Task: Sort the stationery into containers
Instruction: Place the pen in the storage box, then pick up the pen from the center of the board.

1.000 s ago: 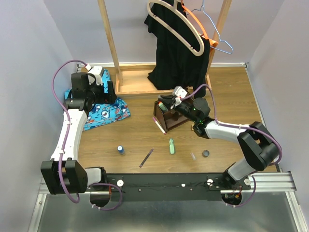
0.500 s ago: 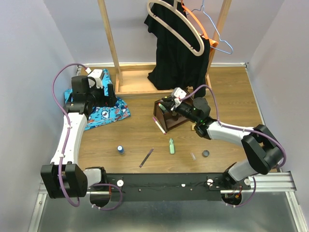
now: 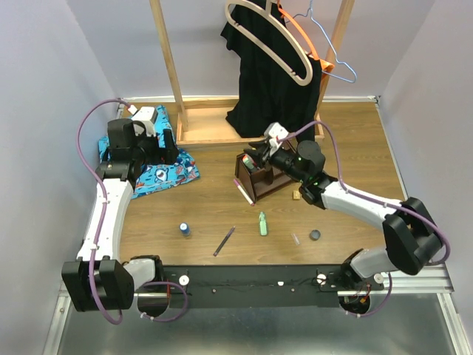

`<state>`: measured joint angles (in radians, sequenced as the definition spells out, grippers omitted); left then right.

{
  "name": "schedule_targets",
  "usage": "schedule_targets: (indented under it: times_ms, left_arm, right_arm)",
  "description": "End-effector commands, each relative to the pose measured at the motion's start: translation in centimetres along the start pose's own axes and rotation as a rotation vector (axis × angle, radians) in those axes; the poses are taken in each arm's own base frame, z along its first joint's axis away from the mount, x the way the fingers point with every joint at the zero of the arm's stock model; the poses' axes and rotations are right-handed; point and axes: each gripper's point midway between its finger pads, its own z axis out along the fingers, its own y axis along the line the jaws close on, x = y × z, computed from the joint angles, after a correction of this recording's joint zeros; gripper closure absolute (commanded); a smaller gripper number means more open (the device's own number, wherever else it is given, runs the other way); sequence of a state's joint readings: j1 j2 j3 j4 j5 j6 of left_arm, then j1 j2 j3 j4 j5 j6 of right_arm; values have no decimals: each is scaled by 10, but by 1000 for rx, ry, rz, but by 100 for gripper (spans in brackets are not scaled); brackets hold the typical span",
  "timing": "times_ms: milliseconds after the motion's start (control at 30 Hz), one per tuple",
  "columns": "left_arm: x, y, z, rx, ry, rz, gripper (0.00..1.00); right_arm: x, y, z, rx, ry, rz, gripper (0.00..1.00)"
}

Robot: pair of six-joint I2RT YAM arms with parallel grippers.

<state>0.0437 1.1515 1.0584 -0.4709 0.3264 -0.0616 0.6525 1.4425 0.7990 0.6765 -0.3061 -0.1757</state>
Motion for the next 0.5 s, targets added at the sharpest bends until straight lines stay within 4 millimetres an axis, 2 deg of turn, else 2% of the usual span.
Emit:
schedule_targets:
  times_ms: [0, 67, 133, 167, 200, 233, 300, 367, 400, 467]
  left_arm:
    - [-13, -5, -10, -1, -86, -6, 1]
    - [-13, -7, -16, -6, -102, -2, 1]
    - [-12, -6, -24, -21, -115, 1, 1]
    - [-9, -3, -27, -44, -114, -4, 1]
    - [-5, -2, -29, -57, -108, -8, 1]
    - [-6, -2, -36, -69, -124, -14, 1]
    - [0, -1, -43, -88, -119, -17, 1]
    - [6, -1, -53, -102, -127, -19, 1]
    - [11, 1, -55, -116, -122, -22, 1]
    - [13, -2, -64, -119, -142, -26, 1]
  right_arm:
    - [-43, -3, -7, 10, 21, 103, 64]
    - [-47, 14, -11, -92, 36, 62, 63]
    - [-42, 44, -22, -291, 93, -5, 60]
    - [-37, 54, -26, -350, 126, -7, 59]
    - [-21, 63, -34, -390, 202, 28, 57]
    - [-22, 60, -30, -362, 224, 74, 56]
    - [-3, 66, -36, -355, 341, 163, 55]
    - [2, 72, -32, -350, 391, 208, 55]
    - [4, 85, -32, -370, 412, 211, 55]
    - [9, 95, -26, -365, 434, 194, 54]
